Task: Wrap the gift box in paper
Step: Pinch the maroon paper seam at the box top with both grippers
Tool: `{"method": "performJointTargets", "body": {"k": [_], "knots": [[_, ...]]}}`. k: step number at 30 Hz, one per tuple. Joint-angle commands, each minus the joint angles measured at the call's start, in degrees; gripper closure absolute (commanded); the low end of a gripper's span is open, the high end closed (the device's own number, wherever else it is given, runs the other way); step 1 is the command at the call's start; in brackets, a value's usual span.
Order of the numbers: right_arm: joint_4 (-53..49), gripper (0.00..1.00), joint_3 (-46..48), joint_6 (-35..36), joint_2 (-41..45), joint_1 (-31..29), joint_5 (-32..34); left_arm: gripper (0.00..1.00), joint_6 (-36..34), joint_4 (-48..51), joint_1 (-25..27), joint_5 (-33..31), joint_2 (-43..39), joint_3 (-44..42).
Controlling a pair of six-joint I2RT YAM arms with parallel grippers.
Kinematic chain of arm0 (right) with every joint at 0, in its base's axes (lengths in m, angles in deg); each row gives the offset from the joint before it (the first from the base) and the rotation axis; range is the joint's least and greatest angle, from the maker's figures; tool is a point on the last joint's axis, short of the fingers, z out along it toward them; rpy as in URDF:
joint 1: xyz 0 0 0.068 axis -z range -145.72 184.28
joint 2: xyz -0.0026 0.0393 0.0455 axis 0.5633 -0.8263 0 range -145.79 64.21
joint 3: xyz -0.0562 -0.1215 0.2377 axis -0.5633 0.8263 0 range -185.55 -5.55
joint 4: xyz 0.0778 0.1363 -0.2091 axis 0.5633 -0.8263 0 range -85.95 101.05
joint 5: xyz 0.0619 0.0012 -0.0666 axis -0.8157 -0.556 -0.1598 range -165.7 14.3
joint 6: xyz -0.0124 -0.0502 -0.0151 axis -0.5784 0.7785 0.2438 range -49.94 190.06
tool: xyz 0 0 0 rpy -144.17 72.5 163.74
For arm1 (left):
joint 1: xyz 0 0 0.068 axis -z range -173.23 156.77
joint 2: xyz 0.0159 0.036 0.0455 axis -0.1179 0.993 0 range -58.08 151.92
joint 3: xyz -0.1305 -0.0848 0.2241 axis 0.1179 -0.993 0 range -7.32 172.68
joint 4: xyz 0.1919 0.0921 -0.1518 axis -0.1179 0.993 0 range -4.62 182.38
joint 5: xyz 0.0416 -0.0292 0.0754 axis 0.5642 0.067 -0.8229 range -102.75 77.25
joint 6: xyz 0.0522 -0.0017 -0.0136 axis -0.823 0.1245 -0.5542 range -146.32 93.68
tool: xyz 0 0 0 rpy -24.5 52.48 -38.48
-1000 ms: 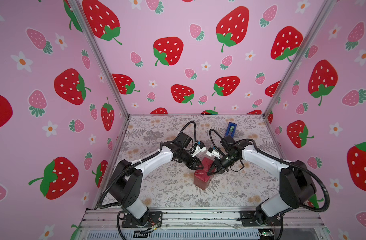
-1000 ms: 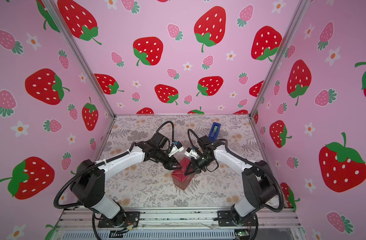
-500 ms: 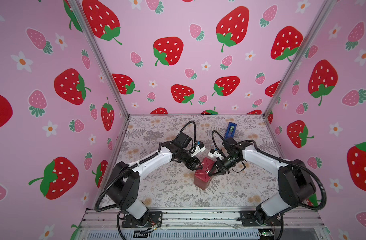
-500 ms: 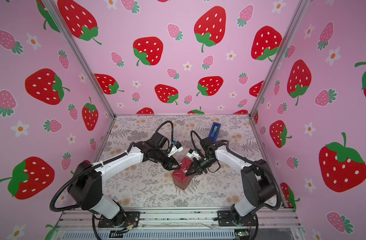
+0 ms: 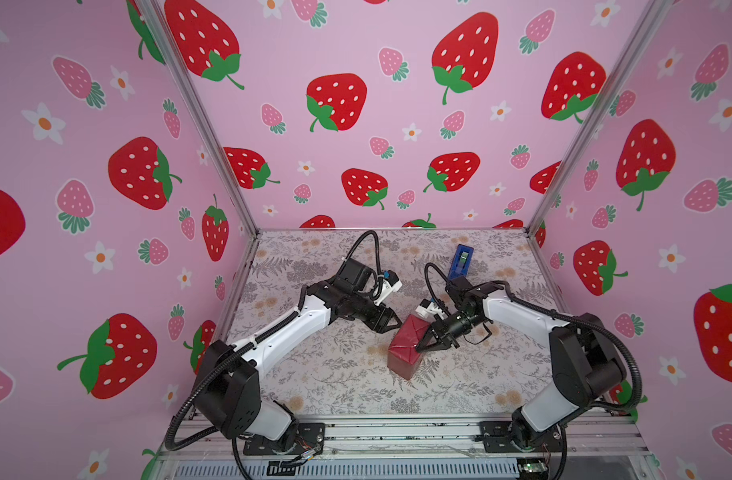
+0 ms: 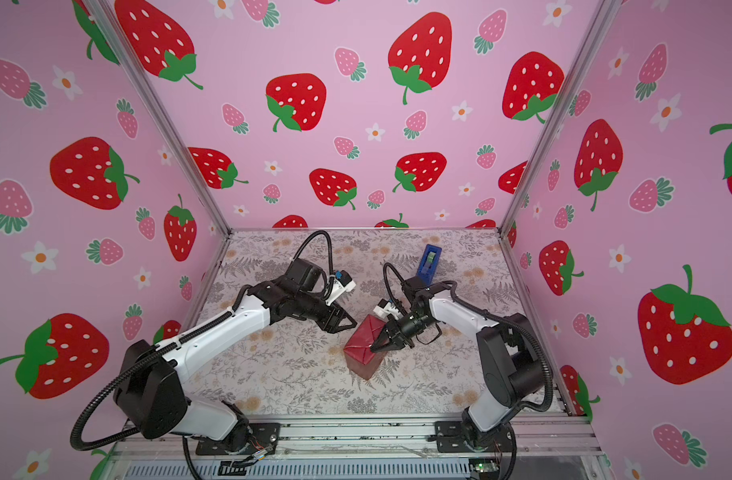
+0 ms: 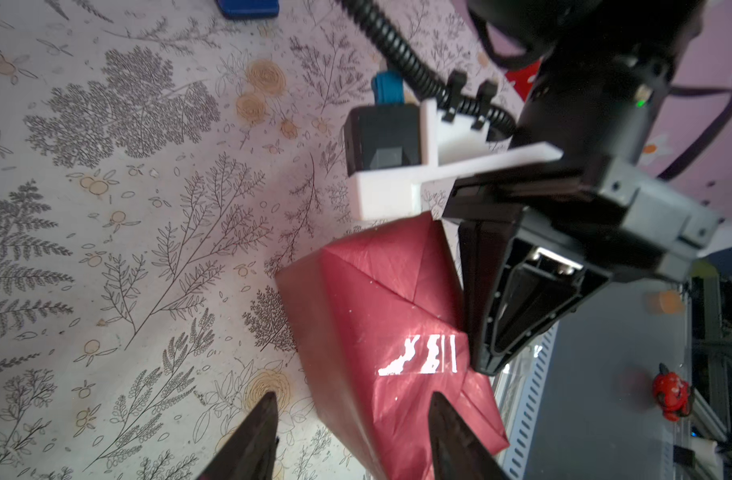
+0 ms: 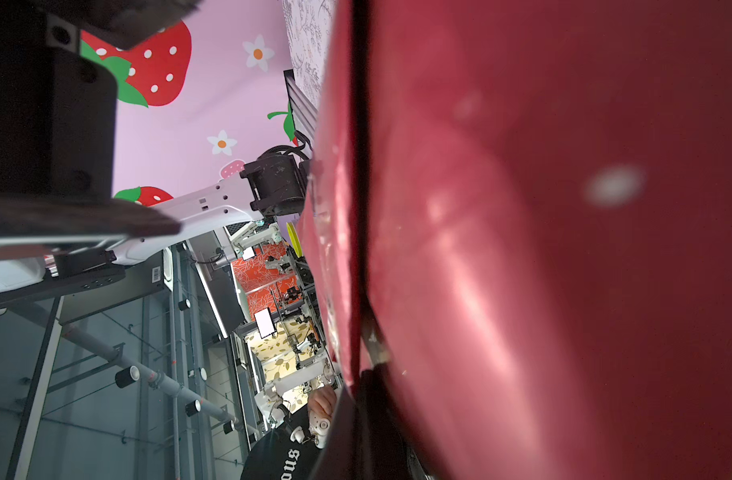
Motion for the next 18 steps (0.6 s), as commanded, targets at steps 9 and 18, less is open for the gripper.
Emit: {"method": "performJointTargets", "body": {"k": [9,18], "knots": [[-3.3,1.00,2.8,1.1,-2.0,-0.6,10.0,0.40,10.1,-0.1,3.0,0.0,8.8,5.3],[-3.0,1.00,2.8,0.6,-1.9,-0.6,10.5,0.44,10.5,-1.8,3.9,1.6,9.6,1.9]]}}
